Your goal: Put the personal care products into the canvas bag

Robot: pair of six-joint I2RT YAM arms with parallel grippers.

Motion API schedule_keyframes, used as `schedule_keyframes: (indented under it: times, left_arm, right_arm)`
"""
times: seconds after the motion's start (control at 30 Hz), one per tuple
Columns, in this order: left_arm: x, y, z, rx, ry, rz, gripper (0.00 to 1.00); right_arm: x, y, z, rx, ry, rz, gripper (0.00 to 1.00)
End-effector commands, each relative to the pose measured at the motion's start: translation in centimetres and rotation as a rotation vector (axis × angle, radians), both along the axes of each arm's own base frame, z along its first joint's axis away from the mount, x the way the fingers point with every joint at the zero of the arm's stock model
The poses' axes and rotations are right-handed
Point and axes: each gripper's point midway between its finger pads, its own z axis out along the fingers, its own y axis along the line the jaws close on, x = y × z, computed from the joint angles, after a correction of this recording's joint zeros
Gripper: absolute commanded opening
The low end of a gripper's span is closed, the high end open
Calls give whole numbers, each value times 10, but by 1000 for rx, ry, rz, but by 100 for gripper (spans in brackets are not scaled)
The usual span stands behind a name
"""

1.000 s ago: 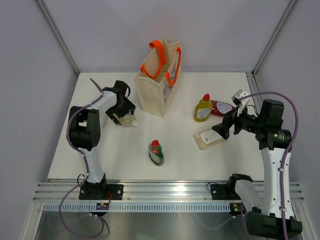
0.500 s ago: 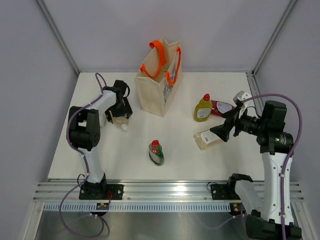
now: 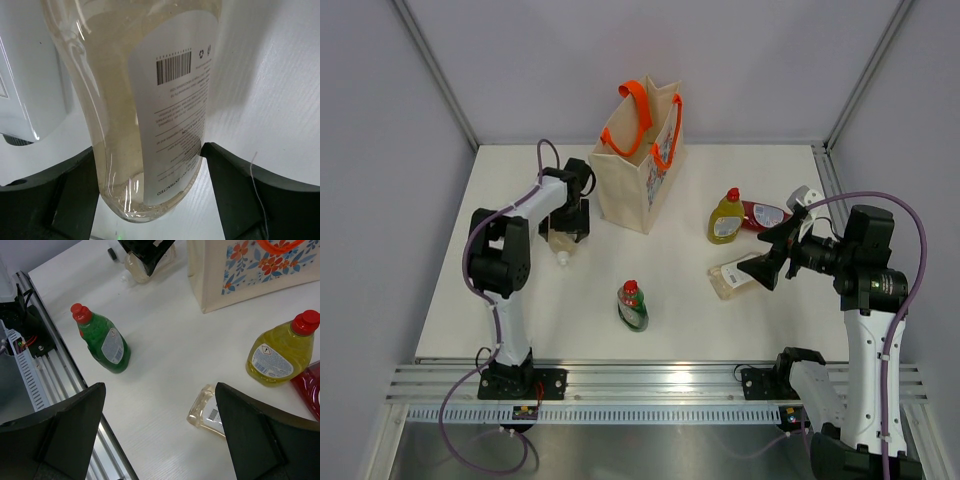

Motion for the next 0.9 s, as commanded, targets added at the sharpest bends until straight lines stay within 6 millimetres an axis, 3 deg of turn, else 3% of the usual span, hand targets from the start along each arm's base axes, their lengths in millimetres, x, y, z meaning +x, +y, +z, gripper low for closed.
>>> schedule_keyframes:
  times: [0.0, 0.2, 0.37, 0.5, 0.63, 0.77, 0.87]
  left_arm:
    - [-7, 21, -1, 150, 59, -3, 46]
    - [-18, 20, -15, 159, 110, -30, 52]
    - [-20, -15, -20, -42, 144, -121, 64]
    - [-19, -27, -20, -162, 151, -128, 78]
    - [-19, -31, -21, -223, 167, -126, 83]
    - [-19, -33, -24, -293, 178, -86, 75]
    - [-19, -32, -28, -331, 183, -49, 45]
  right_arm:
    - [-9, 6, 8, 28, -6, 34, 100]
    - [-10, 6, 6, 29, 2, 32, 100]
    - [-12, 6, 6, 31, 8, 34, 100]
    - [-13, 7, 6, 34, 12, 38, 100]
    - [-15, 7, 3, 32, 15, 40, 99]
    - [-15, 8, 1, 35, 19, 48, 100]
    - [-15, 8, 2, 38, 19, 51, 99]
